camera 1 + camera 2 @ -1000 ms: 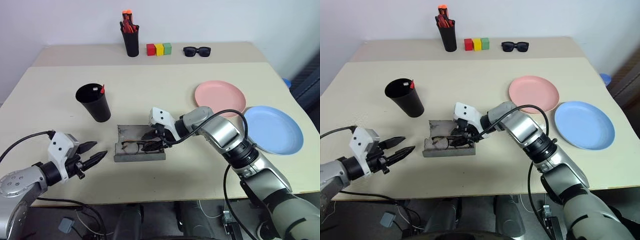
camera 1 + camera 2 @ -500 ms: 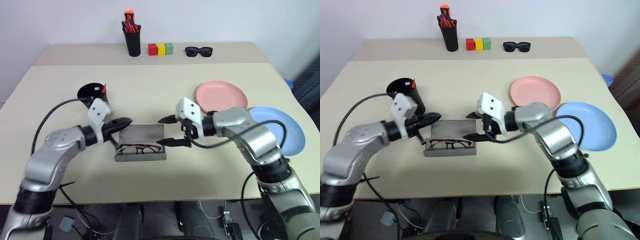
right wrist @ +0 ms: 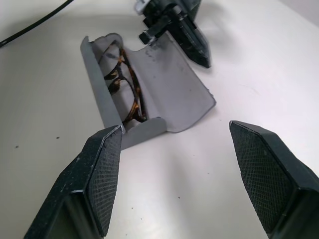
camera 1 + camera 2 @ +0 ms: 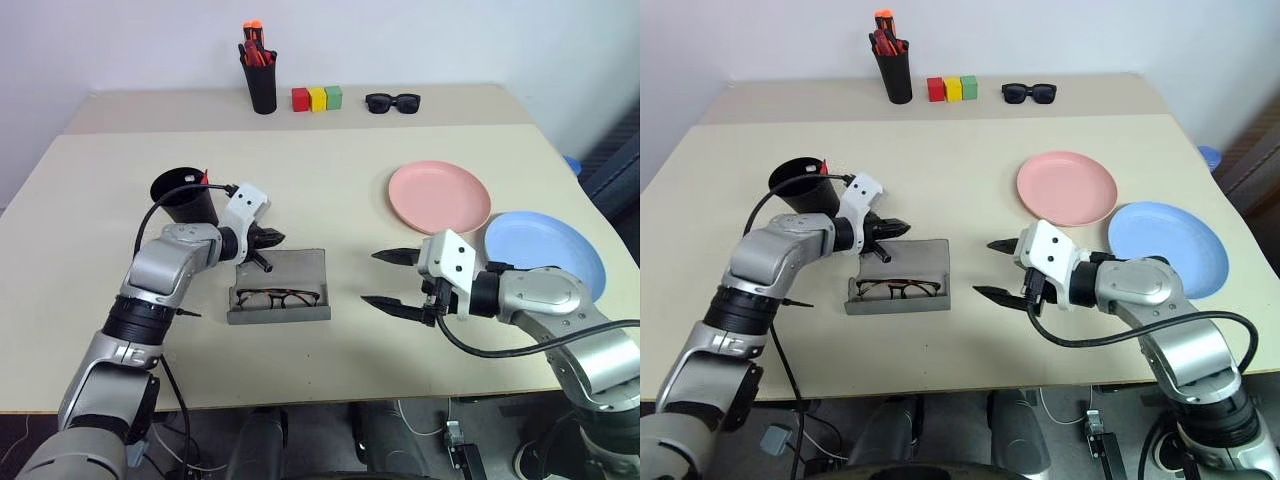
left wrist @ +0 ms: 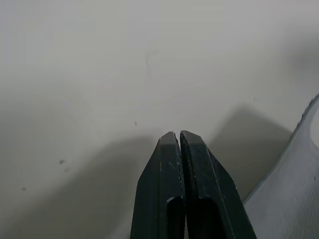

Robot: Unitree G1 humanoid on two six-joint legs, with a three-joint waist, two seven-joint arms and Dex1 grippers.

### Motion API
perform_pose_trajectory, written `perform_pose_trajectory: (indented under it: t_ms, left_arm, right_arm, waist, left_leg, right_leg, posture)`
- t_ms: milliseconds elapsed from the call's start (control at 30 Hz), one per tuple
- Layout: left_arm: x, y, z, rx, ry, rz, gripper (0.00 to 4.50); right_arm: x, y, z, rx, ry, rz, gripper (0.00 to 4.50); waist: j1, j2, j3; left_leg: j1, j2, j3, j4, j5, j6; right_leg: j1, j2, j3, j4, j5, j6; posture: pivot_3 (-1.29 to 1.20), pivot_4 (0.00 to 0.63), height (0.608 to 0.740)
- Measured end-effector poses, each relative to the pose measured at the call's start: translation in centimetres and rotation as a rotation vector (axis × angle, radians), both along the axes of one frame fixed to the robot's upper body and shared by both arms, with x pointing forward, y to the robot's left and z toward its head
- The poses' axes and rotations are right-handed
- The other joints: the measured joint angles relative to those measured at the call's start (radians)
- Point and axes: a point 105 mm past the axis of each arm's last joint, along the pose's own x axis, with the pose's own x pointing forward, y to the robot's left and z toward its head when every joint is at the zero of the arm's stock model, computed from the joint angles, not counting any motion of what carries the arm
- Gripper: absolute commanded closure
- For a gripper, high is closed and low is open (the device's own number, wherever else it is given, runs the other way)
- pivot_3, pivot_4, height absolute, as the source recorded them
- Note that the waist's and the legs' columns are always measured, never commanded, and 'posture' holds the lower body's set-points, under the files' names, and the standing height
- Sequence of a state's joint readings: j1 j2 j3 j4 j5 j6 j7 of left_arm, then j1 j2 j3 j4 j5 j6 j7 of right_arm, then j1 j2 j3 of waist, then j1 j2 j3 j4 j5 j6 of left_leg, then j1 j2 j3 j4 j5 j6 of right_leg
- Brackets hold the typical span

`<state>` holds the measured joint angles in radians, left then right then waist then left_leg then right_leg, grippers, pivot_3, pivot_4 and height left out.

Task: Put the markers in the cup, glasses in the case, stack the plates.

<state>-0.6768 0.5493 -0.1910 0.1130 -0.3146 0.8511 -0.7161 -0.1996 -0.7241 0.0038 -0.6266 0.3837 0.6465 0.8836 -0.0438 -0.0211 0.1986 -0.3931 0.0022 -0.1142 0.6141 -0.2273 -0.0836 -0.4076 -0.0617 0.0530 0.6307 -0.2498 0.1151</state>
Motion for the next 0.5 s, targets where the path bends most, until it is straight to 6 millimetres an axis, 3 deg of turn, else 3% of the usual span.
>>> perform_pose_trajectory:
  t_ms: [367, 500]
  left_arm:
    - [-2.4, 0.8, -0.6, 0.036, 0.064, -0.153, 4.44]
    - [-4.9, 0.0, -0.2, -0.007, 0.063, -0.271, 4.44]
  right_arm:
    - [0.2, -0.4, -0.3, 0.019, 0.007, -0.03, 1.05]
    - [0.5, -0.3, -0.2, 0.022, -0.001, -0.028, 1.05]
  waist:
    - [0.002, 0.0, 0.0]
    - [0.001, 0.0, 0.0]
  left_leg:
    - [0.0, 0.0, 0.0, 0.0, 0.0, 0.0]
    - [0.0, 0.0, 0.0, 0.0, 0.0, 0.0]
  right_leg:
    - [0.0, 0.0, 0.0, 0.0, 0.0, 0.0]
    - [0.0, 0.0, 0.0, 0.0, 0.0, -0.001]
  posture:
    - [0.0, 0.15, 0.74]
    - [0.0, 0.15, 0.74]
